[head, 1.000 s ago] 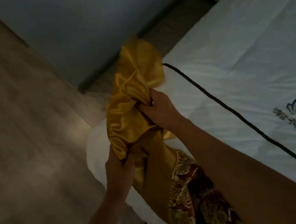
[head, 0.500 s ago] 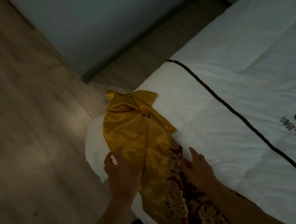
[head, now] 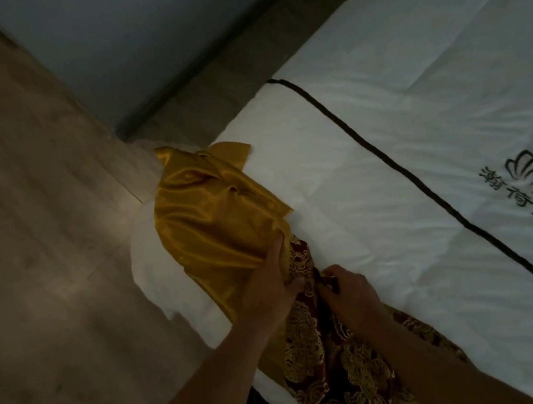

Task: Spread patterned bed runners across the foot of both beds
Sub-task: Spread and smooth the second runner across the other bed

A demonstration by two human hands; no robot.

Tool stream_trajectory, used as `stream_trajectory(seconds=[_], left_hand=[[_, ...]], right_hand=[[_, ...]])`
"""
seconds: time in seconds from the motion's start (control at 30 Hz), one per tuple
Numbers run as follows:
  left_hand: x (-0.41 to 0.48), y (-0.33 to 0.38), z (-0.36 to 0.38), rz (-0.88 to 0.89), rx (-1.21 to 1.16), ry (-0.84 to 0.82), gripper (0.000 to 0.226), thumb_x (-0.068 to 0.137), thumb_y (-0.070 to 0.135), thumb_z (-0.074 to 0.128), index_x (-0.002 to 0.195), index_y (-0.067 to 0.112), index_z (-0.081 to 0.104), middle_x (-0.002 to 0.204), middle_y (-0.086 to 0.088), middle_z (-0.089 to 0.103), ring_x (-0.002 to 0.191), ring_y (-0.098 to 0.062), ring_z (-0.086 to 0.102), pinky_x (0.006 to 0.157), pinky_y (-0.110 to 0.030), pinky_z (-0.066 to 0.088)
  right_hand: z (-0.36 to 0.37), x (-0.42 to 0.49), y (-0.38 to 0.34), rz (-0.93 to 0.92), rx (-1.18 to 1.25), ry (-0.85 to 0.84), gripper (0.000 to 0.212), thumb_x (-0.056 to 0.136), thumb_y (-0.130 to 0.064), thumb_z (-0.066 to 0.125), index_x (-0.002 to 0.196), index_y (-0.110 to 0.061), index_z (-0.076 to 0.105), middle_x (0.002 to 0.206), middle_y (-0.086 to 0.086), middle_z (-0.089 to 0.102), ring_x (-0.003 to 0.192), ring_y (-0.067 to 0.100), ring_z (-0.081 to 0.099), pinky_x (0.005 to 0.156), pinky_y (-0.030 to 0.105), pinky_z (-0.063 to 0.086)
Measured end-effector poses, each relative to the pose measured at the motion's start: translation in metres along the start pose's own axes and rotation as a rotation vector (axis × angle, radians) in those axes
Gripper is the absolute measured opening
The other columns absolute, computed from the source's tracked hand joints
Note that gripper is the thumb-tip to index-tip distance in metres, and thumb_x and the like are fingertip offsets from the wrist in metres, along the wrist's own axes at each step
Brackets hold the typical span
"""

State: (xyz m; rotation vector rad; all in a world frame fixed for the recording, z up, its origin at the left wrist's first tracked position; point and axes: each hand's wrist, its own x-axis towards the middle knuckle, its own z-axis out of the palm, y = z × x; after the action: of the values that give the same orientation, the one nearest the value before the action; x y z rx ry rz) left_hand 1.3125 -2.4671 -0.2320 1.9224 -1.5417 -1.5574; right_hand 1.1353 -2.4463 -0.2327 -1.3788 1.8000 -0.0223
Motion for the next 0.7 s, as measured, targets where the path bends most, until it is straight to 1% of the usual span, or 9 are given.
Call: stream_trajectory(seconds=[0.03,0.1,0.17,0.23,0.3,0.37,0.5,0.6,0.7], left_hand=[[-0.003,0.002,0.001,0.021,0.013,0.023,0.095,0.096,0.027,0.067,0.156,0.050,-0.002,0.137,-0.002,0.060,0.104,-0.012,0.065,0.089,-0.032,0.056],[-0.006,0.007,-0.001,0.064,0.043,0.070,0.098,0.097,0.014,0.063,0.154,0.053,-0.006,0.099,-0.007,0.069,0.063,-0.015,0.063,0.061,-0.042,0.059],[-0.008,0.014,-0.007,0.112,0.005,0.121,0.097,0.097,0.009,0.060,0.155,0.052,-0.004,0.089,-0.012,0.067,0.057,-0.020,0.061,0.054,-0.042,0.056],[-0.010,0.029,-0.012,0.178,-0.056,0.170,0.092,0.098,0.009,0.058,0.156,0.051,0.000,0.100,0.000,0.067,0.068,-0.017,0.065,0.058,-0.033,0.057],[-0.011,0.048,-0.015,0.228,-0.067,0.218,0.087,0.099,0.010,0.057,0.157,0.050,0.005,0.140,0.014,0.053,0.109,-0.006,0.063,0.085,-0.028,0.057],[-0.009,0.057,-0.017,0.247,-0.042,0.274,0.083,0.100,0.012,0.056,0.157,0.048,0.007,0.159,0.015,0.035,0.132,-0.005,0.046,0.104,-0.030,0.045],[-0.012,0.051,-0.010,0.087,0.108,0.248,0.076,0.099,0.025,0.056,0.157,0.046,0.011,0.153,0.002,0.045,0.135,-0.024,0.049,0.108,-0.048,0.044],[-0.018,0.031,-0.005,-0.299,0.363,-0.001,0.081,0.094,0.052,0.053,0.156,0.042,0.002,0.133,-0.011,0.049,0.121,-0.037,0.054,0.101,-0.051,0.046],[-0.027,0.020,0.001,-0.466,0.481,-0.168,0.089,0.090,0.065,0.048,0.157,0.036,-0.003,0.143,-0.016,0.039,0.131,-0.040,0.045,0.105,-0.051,0.039]], right_hand=[[-0.004,-0.002,0.001,-0.002,-0.030,0.024,0.021,0.097,-0.040,0.060,0.113,-0.028,0.065,0.100,-0.005,0.072,0.088,0.015,0.068,0.075,0.038,0.057],[-0.016,-0.004,0.002,0.003,-0.027,0.133,0.010,0.098,-0.035,0.059,0.104,-0.029,0.064,0.094,-0.007,0.070,0.086,0.016,0.067,0.073,0.036,0.055],[-0.038,-0.003,0.002,0.053,0.058,0.287,0.004,0.099,-0.031,0.058,0.101,-0.030,0.061,0.090,-0.008,0.068,0.084,0.018,0.067,0.073,0.034,0.053],[-0.068,0.000,0.004,0.127,0.146,0.453,0.008,0.100,-0.026,0.057,0.106,-0.024,0.063,0.095,-0.002,0.068,0.088,0.023,0.065,0.075,0.033,0.048],[-0.105,0.000,0.010,0.181,0.203,0.608,0.014,0.100,-0.023,0.057,0.111,-0.019,0.064,0.102,0.004,0.068,0.094,0.028,0.063,0.077,0.033,0.045],[-0.132,0.003,0.020,0.196,0.206,0.705,0.017,0.100,-0.024,0.058,0.114,-0.017,0.064,0.110,0.009,0.068,0.100,0.034,0.063,0.081,0.039,0.048],[-0.153,0.003,0.045,0.244,-0.061,0.482,0.041,0.094,-0.038,0.064,0.131,-0.019,0.059,0.128,0.018,0.051,0.114,0.040,0.056,0.099,0.050,0.045],[-0.144,0.000,0.054,0.268,-0.049,0.379,0.057,0.093,-0.041,0.064,0.143,-0.018,0.049,0.143,0.020,0.040,0.129,0.040,0.047,0.109,0.052,0.036],[-0.127,-0.002,0.054,0.209,-0.008,0.357,0.057,0.093,-0.036,0.064,0.144,-0.016,0.047,0.144,0.021,0.039,0.130,0.040,0.046,0.110,0.052,0.035]])
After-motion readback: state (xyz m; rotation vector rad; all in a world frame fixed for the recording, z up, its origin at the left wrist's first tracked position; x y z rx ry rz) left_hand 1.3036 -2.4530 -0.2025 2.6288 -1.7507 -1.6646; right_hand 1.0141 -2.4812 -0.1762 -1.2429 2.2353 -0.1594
